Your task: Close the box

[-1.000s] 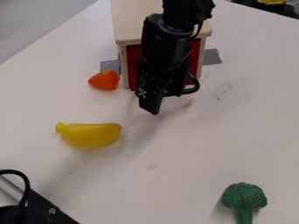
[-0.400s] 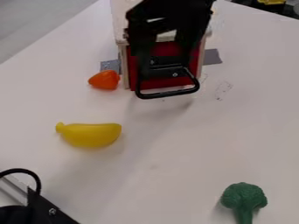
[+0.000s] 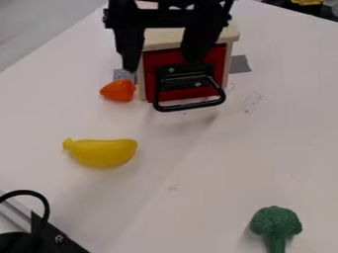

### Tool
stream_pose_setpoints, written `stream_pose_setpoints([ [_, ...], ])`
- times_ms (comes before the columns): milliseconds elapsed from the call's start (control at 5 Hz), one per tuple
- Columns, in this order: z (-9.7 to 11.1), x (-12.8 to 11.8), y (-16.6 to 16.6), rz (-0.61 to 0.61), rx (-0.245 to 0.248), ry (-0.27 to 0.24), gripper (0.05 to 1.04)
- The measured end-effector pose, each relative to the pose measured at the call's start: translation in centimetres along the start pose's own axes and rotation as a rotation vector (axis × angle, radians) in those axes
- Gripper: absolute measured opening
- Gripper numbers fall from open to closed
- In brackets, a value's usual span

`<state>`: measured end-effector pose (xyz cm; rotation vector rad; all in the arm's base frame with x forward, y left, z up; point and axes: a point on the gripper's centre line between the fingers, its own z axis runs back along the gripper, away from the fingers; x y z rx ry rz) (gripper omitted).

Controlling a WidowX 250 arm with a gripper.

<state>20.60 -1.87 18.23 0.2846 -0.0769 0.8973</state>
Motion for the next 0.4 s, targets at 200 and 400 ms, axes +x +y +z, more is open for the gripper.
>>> stream_pose_setpoints([
  [200, -1.0, 0.6, -0.9, -0.109, 0.021, 0.093, 0.998],
  [400, -2.0, 0.8, -1.9, -0.194, -0.044, 0.172, 0.998],
])
